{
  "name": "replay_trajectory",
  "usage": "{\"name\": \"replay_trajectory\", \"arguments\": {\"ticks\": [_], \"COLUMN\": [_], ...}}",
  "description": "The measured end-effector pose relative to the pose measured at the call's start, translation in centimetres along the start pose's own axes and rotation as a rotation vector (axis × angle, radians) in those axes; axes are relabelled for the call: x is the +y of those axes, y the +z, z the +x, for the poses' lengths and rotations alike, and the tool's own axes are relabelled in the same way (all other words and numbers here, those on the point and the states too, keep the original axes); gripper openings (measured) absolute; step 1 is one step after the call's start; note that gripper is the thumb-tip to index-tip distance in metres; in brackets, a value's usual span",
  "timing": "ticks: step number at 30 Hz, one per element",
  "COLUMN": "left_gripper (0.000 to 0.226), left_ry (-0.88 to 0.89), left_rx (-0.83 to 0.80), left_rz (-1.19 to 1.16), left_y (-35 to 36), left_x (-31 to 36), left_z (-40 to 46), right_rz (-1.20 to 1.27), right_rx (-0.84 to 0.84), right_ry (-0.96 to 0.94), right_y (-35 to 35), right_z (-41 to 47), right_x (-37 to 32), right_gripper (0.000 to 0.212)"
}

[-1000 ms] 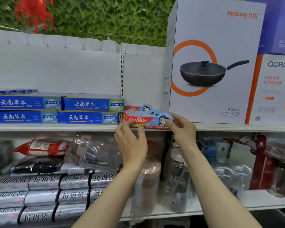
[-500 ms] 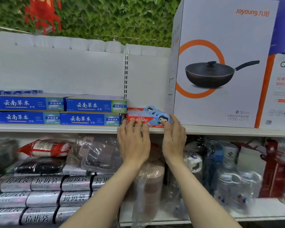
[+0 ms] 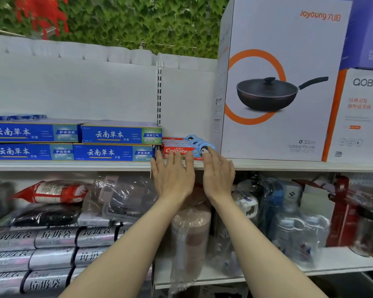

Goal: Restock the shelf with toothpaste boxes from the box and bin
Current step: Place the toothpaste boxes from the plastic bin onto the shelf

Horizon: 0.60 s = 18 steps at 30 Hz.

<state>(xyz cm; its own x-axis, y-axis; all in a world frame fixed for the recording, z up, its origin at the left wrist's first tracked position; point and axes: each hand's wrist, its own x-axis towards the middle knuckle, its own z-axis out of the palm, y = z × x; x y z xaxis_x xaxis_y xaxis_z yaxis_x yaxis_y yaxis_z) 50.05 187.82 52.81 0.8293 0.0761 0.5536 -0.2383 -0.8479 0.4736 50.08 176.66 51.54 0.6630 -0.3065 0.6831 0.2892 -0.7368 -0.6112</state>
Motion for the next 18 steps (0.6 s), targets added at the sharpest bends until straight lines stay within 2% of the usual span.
{"name": "replay_trajectory", "arguments": {"ticks": [5, 8, 11, 14, 18], "left_gripper": [0.072, 0.065, 0.051, 0.036, 0.035], "left_ry": [0.047, 0.102, 0.072, -0.070, -0.404], "left_rx": [0.021, 0.111, 0.156, 0.160, 0.028], "left_rz": [-0.134, -0.259, -0.383, -0.576, -0.889], "left_y": [-1.6, -2.4, -3.5, -5.1, -6.7], "left_x": [-0.7, -2.0, -4.7, -8.7, -15.4], "left_z": [-0.6, -1.9, -3.4, -5.3, -8.4], "right_rz": [0.152, 0.244, 0.292, 0.338, 0.439], "right_rx": [0.025, 0.036, 0.029, -0.023, -0.232], "right_ry": [0.060, 0.108, 0.123, 0.133, 0.236], "right_y": [-0.7, -0.6, 0.2, 1.8, 5.4], "right_z": [-1.1, -2.8, -5.1, -8.1, -12.6], "right_x": [-1.5, -2.7, -4.5, -7.1, -10.6], "right_gripper": [0.056, 0.048, 0.049, 0.041, 0.033]}}
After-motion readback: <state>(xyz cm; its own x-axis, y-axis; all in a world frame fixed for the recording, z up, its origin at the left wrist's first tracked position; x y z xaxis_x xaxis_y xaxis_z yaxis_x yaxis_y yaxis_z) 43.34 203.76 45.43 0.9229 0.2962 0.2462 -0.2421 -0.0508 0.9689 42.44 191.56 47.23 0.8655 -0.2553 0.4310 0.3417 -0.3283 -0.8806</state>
